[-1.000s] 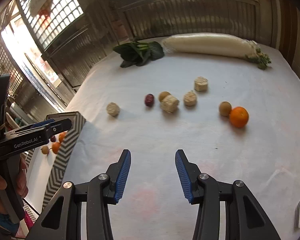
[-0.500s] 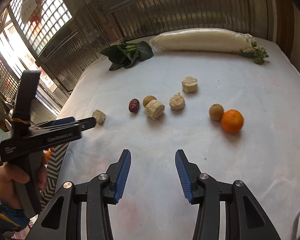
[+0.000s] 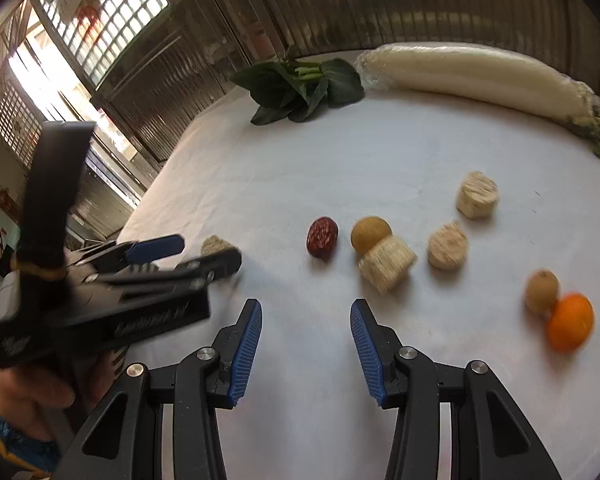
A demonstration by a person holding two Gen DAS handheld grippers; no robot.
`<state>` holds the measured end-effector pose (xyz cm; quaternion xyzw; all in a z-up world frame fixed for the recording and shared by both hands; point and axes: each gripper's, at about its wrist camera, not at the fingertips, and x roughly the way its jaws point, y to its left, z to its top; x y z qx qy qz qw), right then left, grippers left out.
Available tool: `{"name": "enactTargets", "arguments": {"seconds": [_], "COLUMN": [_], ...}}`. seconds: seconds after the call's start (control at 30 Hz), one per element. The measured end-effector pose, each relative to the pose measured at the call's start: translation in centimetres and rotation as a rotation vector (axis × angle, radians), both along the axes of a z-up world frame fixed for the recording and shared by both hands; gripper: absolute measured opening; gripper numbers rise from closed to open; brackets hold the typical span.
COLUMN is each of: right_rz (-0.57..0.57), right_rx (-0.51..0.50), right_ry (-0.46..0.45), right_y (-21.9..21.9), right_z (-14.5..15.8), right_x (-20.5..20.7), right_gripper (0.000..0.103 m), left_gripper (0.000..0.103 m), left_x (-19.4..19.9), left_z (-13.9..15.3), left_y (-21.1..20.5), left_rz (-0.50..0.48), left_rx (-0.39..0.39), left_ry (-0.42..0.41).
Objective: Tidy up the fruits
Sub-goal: 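Grasp a beige round slice with the left gripper while the right gripper grasps a red date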
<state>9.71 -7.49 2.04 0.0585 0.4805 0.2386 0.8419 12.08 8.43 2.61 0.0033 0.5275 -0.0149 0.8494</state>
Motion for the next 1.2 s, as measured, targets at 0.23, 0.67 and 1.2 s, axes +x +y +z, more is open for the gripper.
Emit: {"name": "enactTargets", "arguments": {"seconds": [0.23, 0.67, 1.2], "right_rz": [-0.023, -0.027, -0.038], "right_rx": [-0.023, -0.09, -0.062], "right_ry": [-0.012, -0.019, -0.036], "right_y": [0.4, 0.4, -0.2], "right_z": [-0.4, -0.2, 2.8], "right_x": [2.6, 2.8, -4.9], "right_gripper": [0.045, 0.017, 0.017], "left_gripper": [0.07, 0.028, 0.028], "left_x": [0.5, -0.1, -6.2], "left_z": [-0.7, -0.2, 4.1], "left_y": [0.2, 0.1, 1.6], "left_rz": [0.006, -0.027, 0.0], "left_rx": [0.007, -0.019, -0.033], "left_ry": [0.008, -0.023, -0.068]}}
